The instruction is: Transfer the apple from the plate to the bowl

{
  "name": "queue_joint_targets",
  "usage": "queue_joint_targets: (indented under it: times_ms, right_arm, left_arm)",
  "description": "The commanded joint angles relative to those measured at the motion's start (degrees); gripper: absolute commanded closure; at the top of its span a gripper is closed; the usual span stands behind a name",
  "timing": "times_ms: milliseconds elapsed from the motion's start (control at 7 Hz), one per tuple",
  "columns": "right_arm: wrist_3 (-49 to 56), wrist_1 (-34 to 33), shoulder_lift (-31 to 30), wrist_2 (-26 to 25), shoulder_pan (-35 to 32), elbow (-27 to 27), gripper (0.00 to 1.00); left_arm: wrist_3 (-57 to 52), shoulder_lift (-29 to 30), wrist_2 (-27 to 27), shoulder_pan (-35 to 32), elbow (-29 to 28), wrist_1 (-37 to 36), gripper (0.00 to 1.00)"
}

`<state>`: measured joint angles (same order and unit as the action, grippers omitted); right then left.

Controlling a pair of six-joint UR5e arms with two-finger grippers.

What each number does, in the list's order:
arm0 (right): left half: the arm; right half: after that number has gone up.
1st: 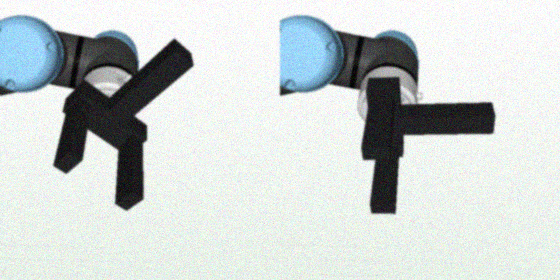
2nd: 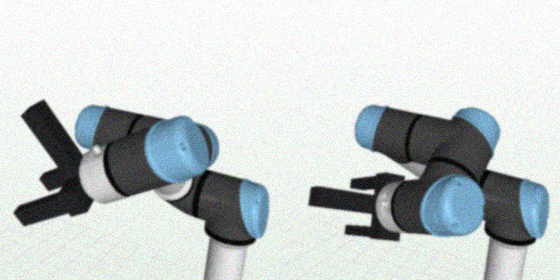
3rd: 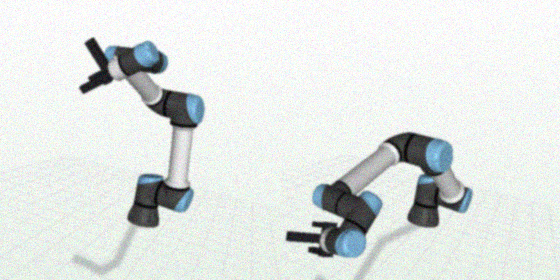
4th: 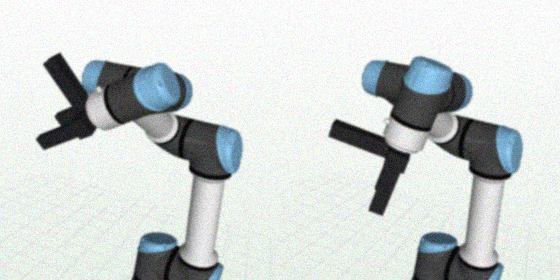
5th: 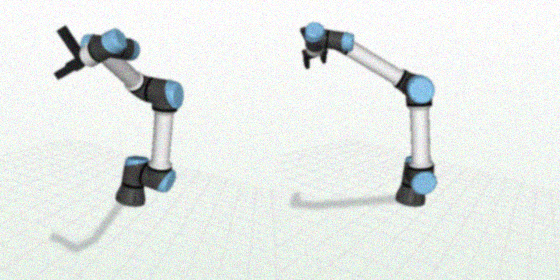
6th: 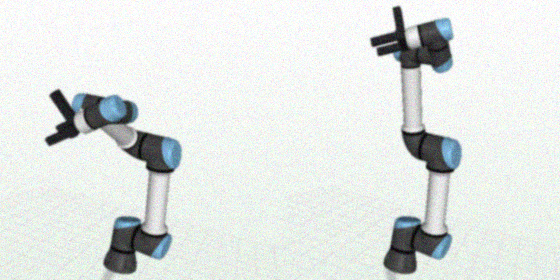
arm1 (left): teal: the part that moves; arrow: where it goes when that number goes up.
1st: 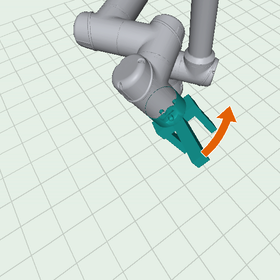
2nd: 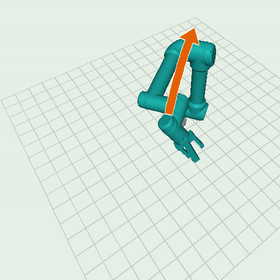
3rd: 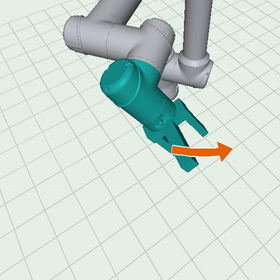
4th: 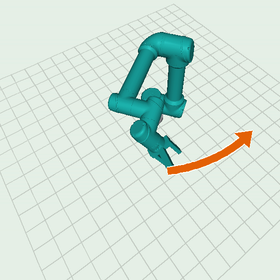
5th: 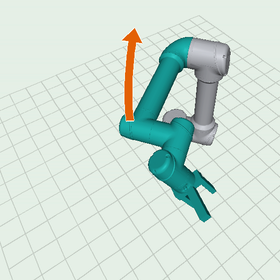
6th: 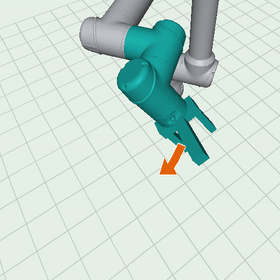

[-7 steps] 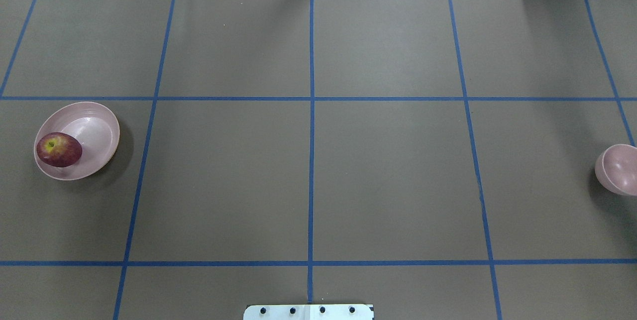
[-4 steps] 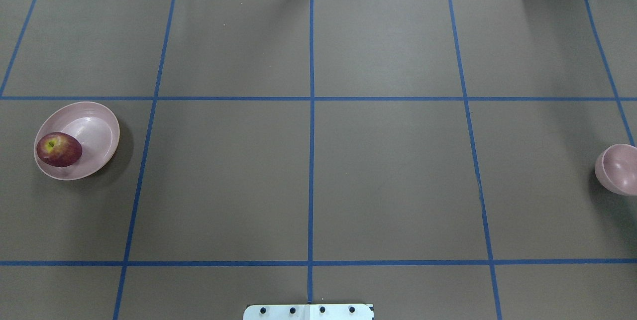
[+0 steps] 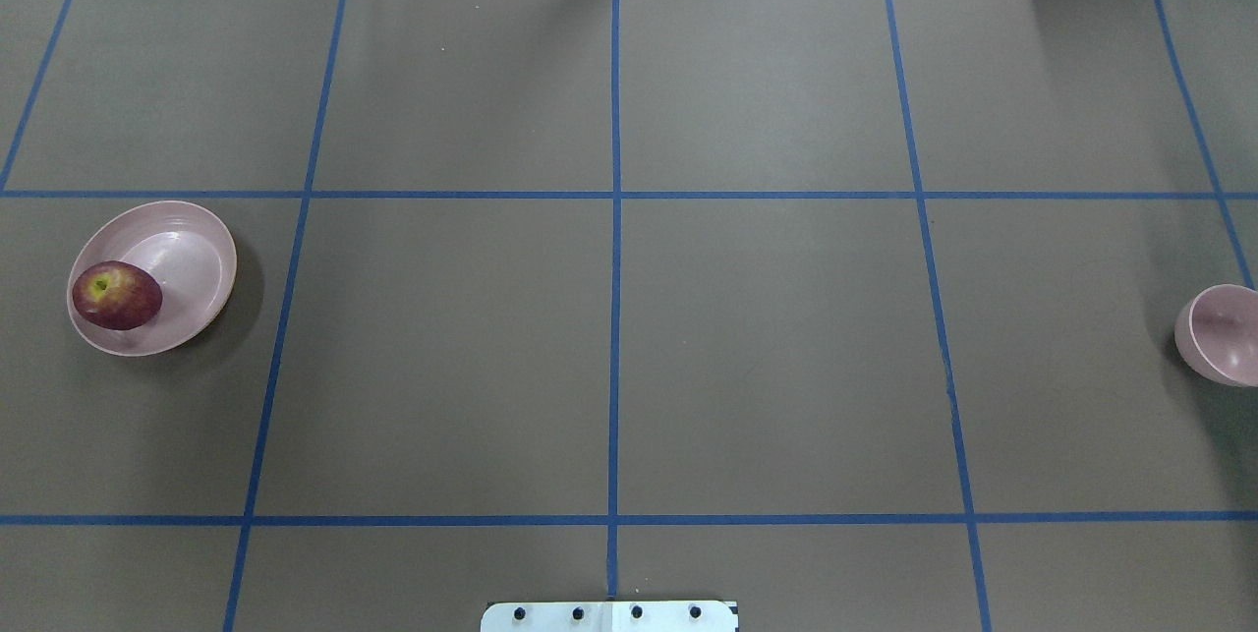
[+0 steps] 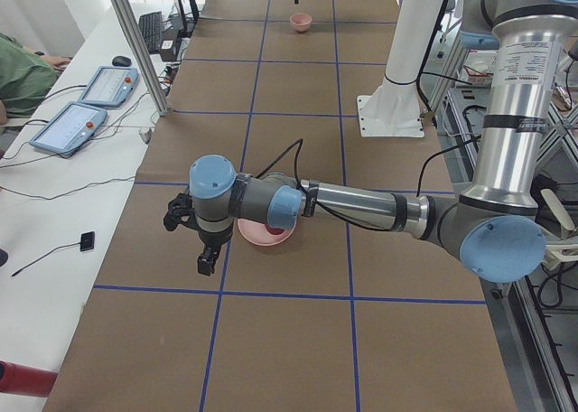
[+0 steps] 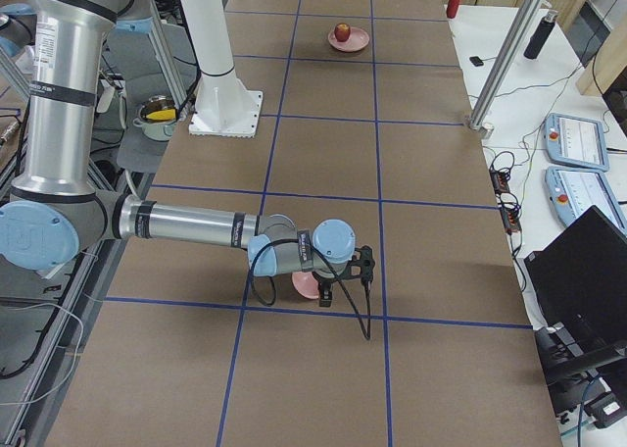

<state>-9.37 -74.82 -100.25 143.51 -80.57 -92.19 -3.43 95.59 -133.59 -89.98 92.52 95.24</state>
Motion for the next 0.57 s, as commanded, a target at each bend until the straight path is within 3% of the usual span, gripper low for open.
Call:
queue_joint_targets:
  times_ms: [0, 429]
  right_arm:
    - [-0.4, 0.8, 0.3, -0.9, 4.1, 3.0, 0.00]
    - [-0.4, 0.8, 0.5, -3.1, 6.4, 5.7, 0.00]
  left_arm:
    - [0.0, 0.0, 0.0, 0.1, 0.0, 0.0, 0.01]
    - [0.0, 0.0, -0.1, 0.1, 0.0, 0.0, 0.01]
